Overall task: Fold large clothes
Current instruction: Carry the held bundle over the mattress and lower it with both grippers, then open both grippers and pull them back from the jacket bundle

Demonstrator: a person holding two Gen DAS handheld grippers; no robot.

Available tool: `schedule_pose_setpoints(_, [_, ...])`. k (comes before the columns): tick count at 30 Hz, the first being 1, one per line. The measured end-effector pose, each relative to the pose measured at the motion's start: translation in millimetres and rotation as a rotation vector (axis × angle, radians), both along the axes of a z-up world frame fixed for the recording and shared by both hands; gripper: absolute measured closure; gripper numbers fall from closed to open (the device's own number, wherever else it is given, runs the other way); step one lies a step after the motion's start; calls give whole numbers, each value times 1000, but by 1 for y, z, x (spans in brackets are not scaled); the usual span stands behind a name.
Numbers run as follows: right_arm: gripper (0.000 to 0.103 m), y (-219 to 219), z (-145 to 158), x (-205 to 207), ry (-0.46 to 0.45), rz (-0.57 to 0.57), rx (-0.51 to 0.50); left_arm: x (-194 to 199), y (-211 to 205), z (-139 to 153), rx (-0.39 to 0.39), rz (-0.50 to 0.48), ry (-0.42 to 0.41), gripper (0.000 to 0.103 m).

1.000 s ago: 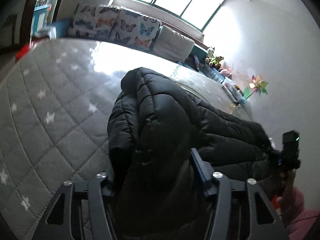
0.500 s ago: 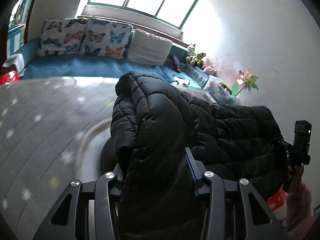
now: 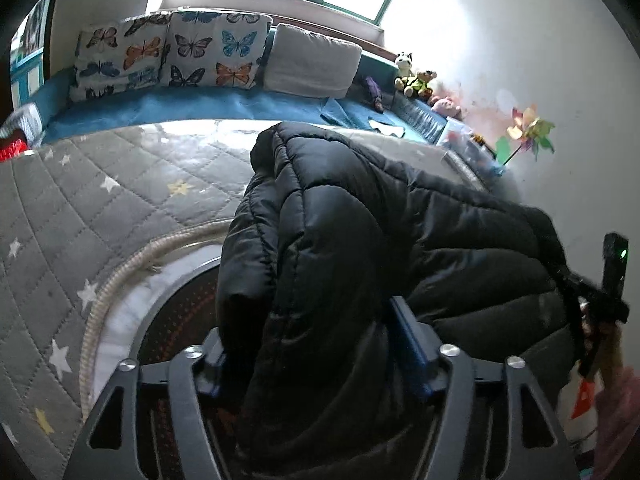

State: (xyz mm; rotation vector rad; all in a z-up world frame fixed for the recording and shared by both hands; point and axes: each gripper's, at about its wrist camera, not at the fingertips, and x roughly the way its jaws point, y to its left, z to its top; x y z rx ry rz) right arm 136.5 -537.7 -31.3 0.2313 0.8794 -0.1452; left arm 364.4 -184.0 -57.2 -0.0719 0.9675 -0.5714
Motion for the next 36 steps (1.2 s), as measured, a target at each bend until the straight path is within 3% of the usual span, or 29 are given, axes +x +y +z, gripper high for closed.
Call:
schedule_pose_setpoints(3, [21,0,10,-2,15,-18,-26,3,4,-4,3,25,31,20])
schedule_pose_setpoints(6, [21,8,34,-5,9,-43,-143,-5,12,1,20,40,19,20])
schedule_pose_setpoints(9, [21,19,54,-18,-20,-76,-248,-26,18,17,64,64,-44,20])
schedule_pose_setpoints(14, [21,65,71,-34,-48,21,-221,-74,19,41,112,57,-181,20])
schedule_pose_setpoints(17, [21,93,64,-31,-30,75,-188,-93,10,41,180,39,-206,20])
schedule_pose_setpoints(21, [21,104,18,-13,113,65,-205,-103,4,18,257,13,-171,20])
schedule_pose_setpoints(23, [21,102,-1,-11,135,41,-228,-98,9,8,232,11,-117,20])
schedule_pose_setpoints(26, [21,107,7,-15,131,15,-276,-102,17,6,195,34,-102,20])
schedule_pose_setpoints(32, [21,124,32,-43,66,-46,-255,-139,26,31,211,42,-177,20])
schedule_pose_setpoints(36, [21,142,31,-53,44,-57,-237,-176,29,46,237,44,-208,20])
